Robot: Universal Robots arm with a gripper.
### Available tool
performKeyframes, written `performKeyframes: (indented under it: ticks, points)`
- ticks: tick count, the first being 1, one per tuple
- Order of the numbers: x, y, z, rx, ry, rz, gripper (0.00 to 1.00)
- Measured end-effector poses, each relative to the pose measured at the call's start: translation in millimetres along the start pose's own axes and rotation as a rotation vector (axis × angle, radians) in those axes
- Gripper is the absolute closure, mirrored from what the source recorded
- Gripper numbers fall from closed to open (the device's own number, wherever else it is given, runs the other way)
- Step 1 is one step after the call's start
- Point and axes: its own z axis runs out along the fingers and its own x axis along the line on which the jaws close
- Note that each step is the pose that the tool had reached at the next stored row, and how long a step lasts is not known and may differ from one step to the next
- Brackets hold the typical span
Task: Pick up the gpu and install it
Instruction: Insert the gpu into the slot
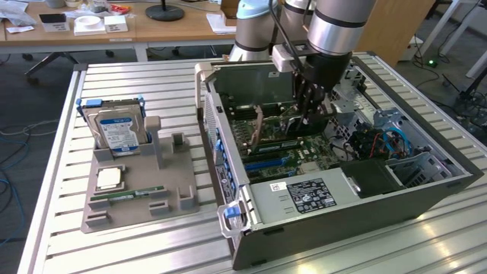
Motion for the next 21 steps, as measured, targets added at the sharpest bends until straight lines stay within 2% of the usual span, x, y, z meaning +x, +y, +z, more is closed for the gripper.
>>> performKeyframes:
  ticks: [21]
  points:
    - [0.1, 0.5, 7.0, 0.0001, -0.0004, 0.0, 0.73]
